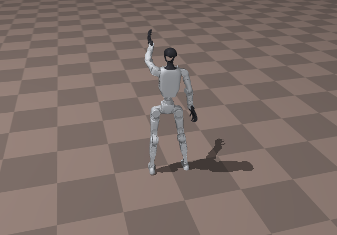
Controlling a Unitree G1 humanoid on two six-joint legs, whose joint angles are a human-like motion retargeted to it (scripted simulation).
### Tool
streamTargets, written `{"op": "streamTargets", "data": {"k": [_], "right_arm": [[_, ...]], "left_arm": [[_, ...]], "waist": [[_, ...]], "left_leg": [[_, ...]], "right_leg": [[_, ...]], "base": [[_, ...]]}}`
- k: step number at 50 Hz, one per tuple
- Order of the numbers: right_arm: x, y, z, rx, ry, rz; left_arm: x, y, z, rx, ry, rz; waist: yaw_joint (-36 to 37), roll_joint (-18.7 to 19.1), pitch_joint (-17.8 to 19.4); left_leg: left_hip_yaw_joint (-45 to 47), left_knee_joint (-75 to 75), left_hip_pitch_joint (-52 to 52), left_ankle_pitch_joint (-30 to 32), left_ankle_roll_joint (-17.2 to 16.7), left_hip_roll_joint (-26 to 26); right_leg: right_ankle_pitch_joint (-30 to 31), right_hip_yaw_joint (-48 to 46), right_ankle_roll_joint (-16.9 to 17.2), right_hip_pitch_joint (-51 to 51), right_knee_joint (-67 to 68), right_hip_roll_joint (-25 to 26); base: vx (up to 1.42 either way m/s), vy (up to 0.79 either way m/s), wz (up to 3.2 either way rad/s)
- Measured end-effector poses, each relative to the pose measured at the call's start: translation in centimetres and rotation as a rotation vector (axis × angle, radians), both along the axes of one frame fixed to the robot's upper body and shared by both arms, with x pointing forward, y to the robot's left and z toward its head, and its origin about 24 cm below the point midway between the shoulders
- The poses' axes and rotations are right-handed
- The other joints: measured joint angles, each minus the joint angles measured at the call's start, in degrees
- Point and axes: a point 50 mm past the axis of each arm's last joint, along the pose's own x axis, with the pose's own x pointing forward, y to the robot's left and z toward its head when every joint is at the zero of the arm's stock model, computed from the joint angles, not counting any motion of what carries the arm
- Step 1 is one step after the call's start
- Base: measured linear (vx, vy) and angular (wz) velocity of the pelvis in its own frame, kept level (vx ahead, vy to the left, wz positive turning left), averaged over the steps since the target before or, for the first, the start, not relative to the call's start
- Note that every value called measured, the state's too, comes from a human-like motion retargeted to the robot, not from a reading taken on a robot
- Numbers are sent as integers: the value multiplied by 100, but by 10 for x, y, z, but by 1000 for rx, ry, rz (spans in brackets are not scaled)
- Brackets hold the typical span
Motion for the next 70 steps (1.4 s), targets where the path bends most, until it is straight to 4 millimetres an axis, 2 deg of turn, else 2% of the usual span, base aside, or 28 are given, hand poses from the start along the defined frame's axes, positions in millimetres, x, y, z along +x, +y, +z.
{"op": "streamTargets", "data": {"k": [3, 5, 7, 10, 12, 13, 15, 17, 20, 24, 27, 30, 33, 35, 38, 41, 43, 45, 47, 50, 52, 53, 55, 57, 60, 63, 66, 70], "right_arm": [[-99, 3, 18, 79, 287, -60], [-151, 6, 38, 110, 431, -135], [-189, 8, 58, 80, 493, -299], [-214, 13, 73, -36, 434, -626], [-210, 15, 70, -79, 342, -792], [-203, 18, 64, -56, 302, -842], [-185, 13, 54, -87, 214, -899], [-153, 8, 38, -68, 158, -856], [-69, -14, 14, -105, -10, -701], [80, -39, 14, -110, -319, -388], [196, -42, 50, -126, -603, -168], [287, -27, 104, -128, -871, -31], [338, -4, 146, -122, -1034, 79], [351, 7, 158, -130, -1074, 148], [336, 6, 141, -139, -1005, 180], [278, -18, 94, -153, -813, 93], [213, -39, 59, -178, -624, 1], [127, -53, 31, -188, -391, -91], [35, -55, 19, -199, -136, -176], [-101, -28, 28, -86, 249, -328], [-167, -6, 49, -92, 364, -495], [-194, 7, 61, -104, 416, -571], [-248, 30, 95, -166, 511, -731], [-273, 51, 113, -136, 569, -822], [-275, 59, 114, -120, 558, -847], [-231, 45, 78, -35, 436, -762], [-155, 14, 37, 8, 237, -625], [-19, -11, 3, 76, -38, -429]], "left_arm": [[-95, -13, 110, 99, -396, 10], [-166, -12, 158, 131, -623, 46], [-233, -6, 187, 171, -815, 115], [-327, 0, 208, 197, -1059, 221], [-375, 2, 210, 229, -1169, 302], [-391, 0, 210, 254, -1209, 317], [-402, 5, 209, 231, -1257, 355], [-399, 10, 210, 222, -1224, 397], [-387, 14, 208, 189, -1218, 383], [-307, 11, 199, 243, -1057, 286], [-224, 13, 173, 255, -858, 196], [-133, 21, 123, 227, -560, 107], [-65, 28, 67, 193, -274, 47], [-42, 28, 42, 171, -166, 29], [-43, 29, 42, 199, -173, 41], [-77, 29, 76, 279, -303, 89], [-112, 31, 107, 323, -428, 141], [-159, 32, 142, 370, -576, 210], [-216, 37, 173, 283, -751, 243], [-306, 40, 202, 218, -959, 276], [-371, 47, 208, 92, -1148, 286], [-392, 50, 208, 53, -1204, 301], [-405, 56, 206, -17, -1258, 314], [-409, 50, 204, 26, -1285, 308], [-407, 50, 203, 62, -1295, 350], [-401, 40, 204, 194, -1267, 374], [-374, 26, 205, 311, -1211, 345], [-287, 7, 194, 439, -1006, 246]], "waist": [[37, 61, -108], [23, 118, -167], [-29, 166, -232], [-54, 212, -286], [-65, 218, -311], [-60, 202, -315], [-19, 194, -423], [45, 165, -468], [72, 87, -419], [21, 14, -440], [-47, -8, -508], [-105, 19, -615], [-167, 54, -732], [-202, 57, -766], [-272, 112, -740], [-254, 212, -655], [-184, 305, -606], [-108, 356, -623], [11, 446, -553], [39, 519, -505], [-16, 564, -510], [-48, 567, -528], [-78, 591, -741], [-101, 559, -831], [-86, 528, -854], [-135, 455, -658], [-279, 357, -507], [-389, 159, -467]], "left_leg": [[-11, -35, -79, 13, -57, 9], [2, -61, -129, 22, -101, 25], [25, -22, -199, -16, -90, 46], [60, -105, -239, 27, -266, 150], [65, -110, -256, 19, -305, 184], [60, -105, -257, 7, -312, 195], [52, -116, -232, -7, -331, 198], [15, -116, -212, -16, -277, 136], [-24, -125, -133, -40, -245, 96], [-74, -104, 27, -92, -222, 89], [-99, -77, 124, -122, -201, 77], [-119, -48, 185, -134, -158, 57], [-134, 40, 160, -178, -74, 31], [-147, 7, 165, -136, -95, 22], [-150, 0, 152, -119, -94, 20], [-125, -19, 124, -99, -113, 30], [-92, -41, 93, -83, -140, 40], [-26, 228, -131, -280, 15, 31], [-22, -51, -42, -66, -202, 52], [-16, -90, -96, -34, -223, 59], [-17, -98, -157, -25, -275, 109], [-27, -90, -186, -22, -281, 118], [-50, -89, -239, -8, -311, 135], [-62, -35, -313, -31, -278, 129], [-86, -57, -352, 6, -321, 132], [-103, -47, -346, 2, -306, 118], [-125, -39, -295, -19, -306, 121], [-193, -9, -242, -30, -235, 78]], "right_leg": [[19, -60, 88, -48, -64, -7], [41, -75, 135, -93, -103, 3], [38, -84, 164, -162, -83, 22], [120, -81, 176, -206, -185, 129], [135, -86, 176, -217, -207, 164], [131, -88, 176, -211, -214, 177], [124, -102, 176, -183, -218, 176], [86, -119, 176, -147, -212, 106], [34, -146, 150, -66, -180, 59], [-28, -178, 88, 105, -132, 52], [-54, -187, 63, 207, -91, 42], [-66, -188, 40, 273, -58, 25], [-91, -199, 22, 262, 12, 3], [-59, -197, 22, 281, -37, -6], [-41, -204, 22, 276, -57, -9], [-23, -193, 37, 238, -78, -1], [-1, -175, 62, 193, -103, 9], [-105, -186, 106, -40, 132, -1], [36, -135, 142, 36, -136, 19], [62, -151, 175, -3, -204, 20], [85, -178, 176, -47, -237, 73], [89, -193, 176, -59, -252, 81], [101, -235, 176, -80, -277, 94], [94, -260, 176, -128, -257, 88], [115, -269, 176, -150, -290, 91], [105, -268, 176, -138, -281, 77], [98, -269, 176, -80, -271, 81], [76, -290, 147, 9, -255, 38]], "base": [[10, 0, 11], [9, 0, 2], [8, -1, -2], [6, -5, -5], [0, 0, 0], [0, 0, 0], [0, 0, 0], [2, 6, 12], [0, 0, 0], [0, 0, 0], [0, 0, 0], [0, 0, 0], [0, 0, 0], [0, 0, 0], [0, 0, 0], [0, 0, 0], [0, 0, 0], [0, 0, 0], [0, 0, 0], [0, 0, 0], [2, -3, 3], [0, 0, 0], [0, 0, 0], [0, 0, 0], [0, 0, 0], [0, 0, 0], [-6, 0, 4], [-7, 1, 10]]}}
